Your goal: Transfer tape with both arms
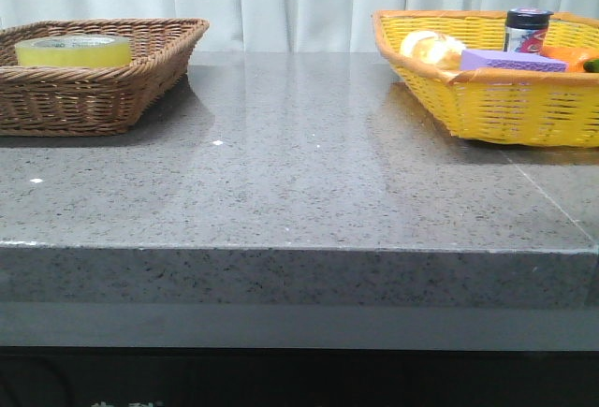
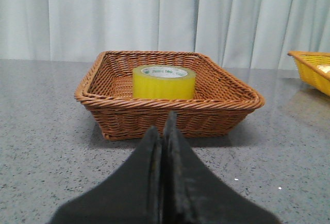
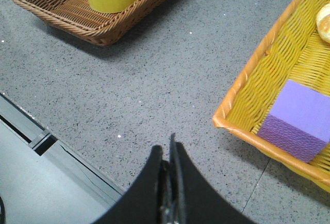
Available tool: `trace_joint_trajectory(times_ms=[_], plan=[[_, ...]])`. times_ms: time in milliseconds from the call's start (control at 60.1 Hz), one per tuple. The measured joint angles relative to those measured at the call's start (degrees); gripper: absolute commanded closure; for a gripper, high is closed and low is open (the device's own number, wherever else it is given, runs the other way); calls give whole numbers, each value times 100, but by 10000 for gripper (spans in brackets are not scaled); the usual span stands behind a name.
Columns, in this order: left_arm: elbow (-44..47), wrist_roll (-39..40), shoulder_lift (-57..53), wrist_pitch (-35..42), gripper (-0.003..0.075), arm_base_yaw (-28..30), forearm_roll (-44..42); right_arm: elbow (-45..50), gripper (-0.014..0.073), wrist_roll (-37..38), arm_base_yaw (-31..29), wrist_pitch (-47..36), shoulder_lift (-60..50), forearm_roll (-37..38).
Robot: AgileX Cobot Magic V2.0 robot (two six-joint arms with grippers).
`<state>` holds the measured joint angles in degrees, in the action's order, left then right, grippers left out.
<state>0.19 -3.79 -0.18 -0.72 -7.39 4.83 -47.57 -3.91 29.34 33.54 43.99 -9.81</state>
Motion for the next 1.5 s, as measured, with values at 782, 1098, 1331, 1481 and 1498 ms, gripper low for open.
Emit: trace_joint_trajectory(times_ms=[782, 1098, 1331, 1481, 1498], plan=[[0, 433, 0, -40, 741, 266, -36, 0, 662, 0, 0, 0, 0, 0], [0, 433, 0, -40, 741, 266, -248, 0, 662, 0, 0, 0, 0, 0], [0, 214, 0, -53, 741, 266, -235, 0, 662, 0, 0, 0, 0, 0], [0, 190, 0, -53, 741, 266, -211, 0, 662, 0, 0, 0, 0, 0], [0, 190, 0, -53, 741, 266, -208, 0, 662, 0, 0, 0, 0, 0]])
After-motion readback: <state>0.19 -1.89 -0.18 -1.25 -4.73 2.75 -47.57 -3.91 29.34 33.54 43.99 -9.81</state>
